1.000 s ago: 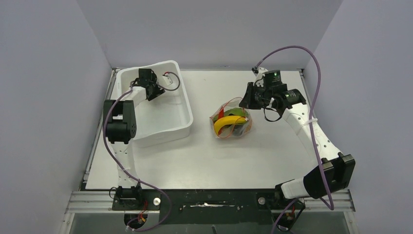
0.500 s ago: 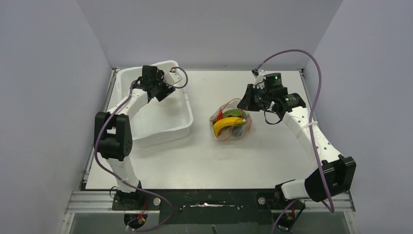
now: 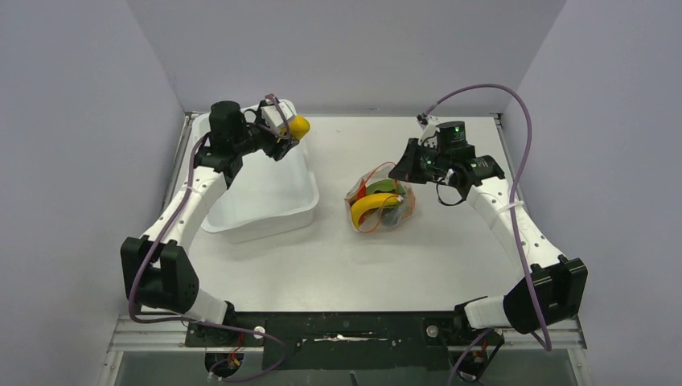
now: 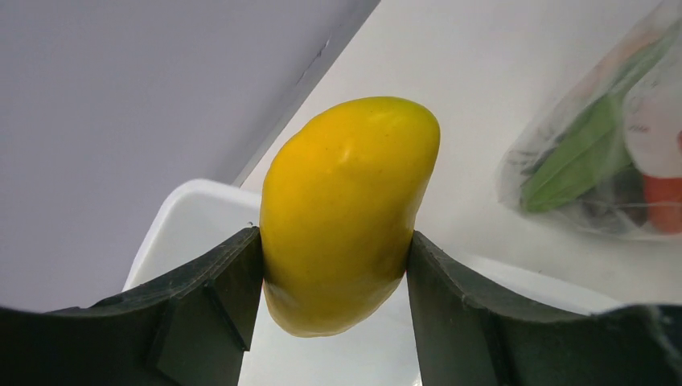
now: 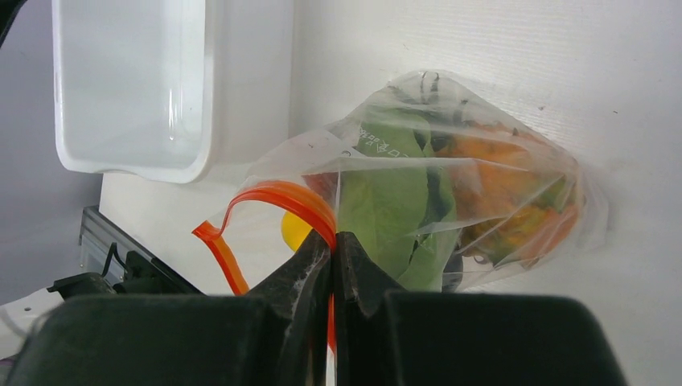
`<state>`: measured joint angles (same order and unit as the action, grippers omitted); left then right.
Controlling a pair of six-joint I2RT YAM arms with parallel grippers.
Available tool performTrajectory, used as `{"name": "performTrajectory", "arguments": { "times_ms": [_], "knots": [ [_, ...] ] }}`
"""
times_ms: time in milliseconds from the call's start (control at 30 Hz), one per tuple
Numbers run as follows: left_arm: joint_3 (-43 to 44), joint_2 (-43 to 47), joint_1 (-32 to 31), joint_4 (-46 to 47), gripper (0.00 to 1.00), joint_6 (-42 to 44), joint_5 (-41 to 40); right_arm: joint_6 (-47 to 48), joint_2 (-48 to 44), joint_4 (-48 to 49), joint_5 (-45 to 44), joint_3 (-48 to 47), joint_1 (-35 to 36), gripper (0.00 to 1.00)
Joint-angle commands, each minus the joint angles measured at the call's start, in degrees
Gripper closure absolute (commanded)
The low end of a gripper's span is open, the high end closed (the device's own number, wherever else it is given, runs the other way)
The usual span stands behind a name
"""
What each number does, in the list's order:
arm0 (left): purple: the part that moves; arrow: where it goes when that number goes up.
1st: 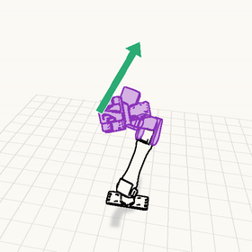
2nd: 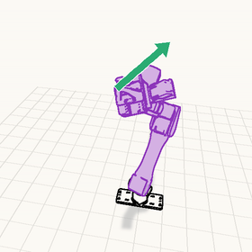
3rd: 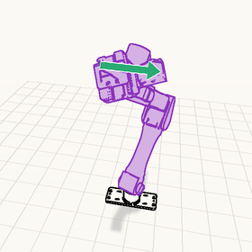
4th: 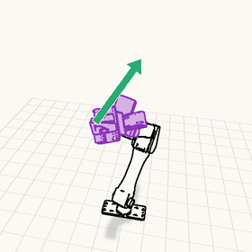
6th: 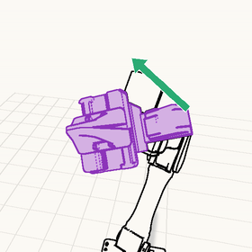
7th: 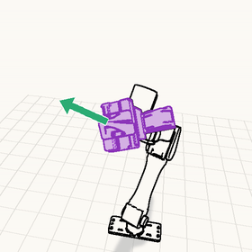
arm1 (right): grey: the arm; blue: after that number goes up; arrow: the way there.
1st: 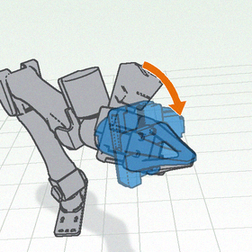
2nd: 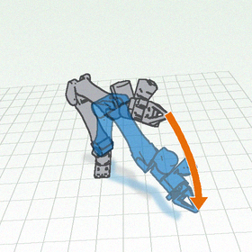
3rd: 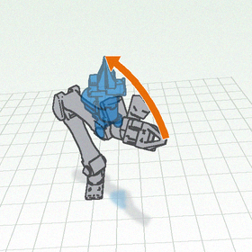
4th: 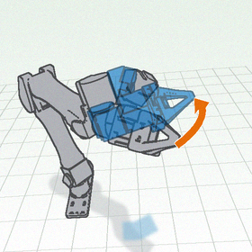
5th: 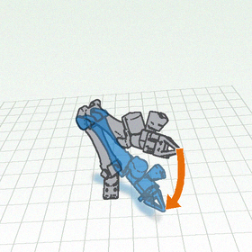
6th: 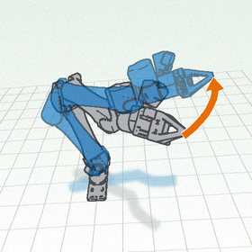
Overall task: Place the food in the zip-top bag and seal the zipper
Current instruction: Pick up the fake fruit from the bin, then place the fake fruit in the zipper food storage bag.
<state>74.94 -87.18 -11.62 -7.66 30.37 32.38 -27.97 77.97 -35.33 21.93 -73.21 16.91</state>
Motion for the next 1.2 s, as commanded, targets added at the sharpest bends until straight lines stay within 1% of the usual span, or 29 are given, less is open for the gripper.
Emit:
{"name": "performTrajectory", "arguments": {
  "times_ms": [0, 100, 233, 367, 567, 733, 833, 1000, 1167],
  "knots": [
    [-3.9, 6.5, -0.7, 12.4, 0.59, -9.7, 11.0, -1.8, -1.1, 4.5, 2.0, -1.7, -0.2, 1.0],
    [-9.4, 10.1, -1.3, 21.3, 0.58, -15.2, 12.8, -2.7, -0.6, 5.4, 3.0, -2.1, -0.2, 1.0],
    [-14.7, 13.4, -2.9, 29.1, 0.58, -20.1, 16.1, -3.5, 0.1, 5.4, 3.7, -3.0, -0.3, 1.0],
    [-17.1, 15.1, -5.1, 31.3, 0.58, -21.3, 16.7, -4.0, 0.0, 5.5, 4.0, -3.1, -0.2, 1.0],
    [-18.9, 15.5, -9.4, 40.6, 0.58, -27.9, 16.1, -5.8, -0.4, 6.9, 4.9, -1.4, -0.2, 1.0],
    [-19.1, 15.1, -16.3, 44.1, 0.58, -29.3, 12.8, -6.4, -0.1, 7.2, 5.6, -1.9, -0.2, 1.0],
    [-19.4, 14.6, -19.4, 44.5, 0.58, -29.7, 11.0, -6.1, 0.1, 6.8, 5.6, -2.6, -0.3, 1.0],
    [-21.2, 13.7, -23.5, 46.7, 0.58, -32.0, 8.8, -6.3, -0.1, 7.2, 5.4, -2.4, -0.2, 1.0],
    [-23.5, 12.6, -25.5, 48.7, 0.58, -32.6, 7.9, -6.5, -0.1, 7.3, 5.4, -2.3, -0.1, 1.0]
  ]
}}
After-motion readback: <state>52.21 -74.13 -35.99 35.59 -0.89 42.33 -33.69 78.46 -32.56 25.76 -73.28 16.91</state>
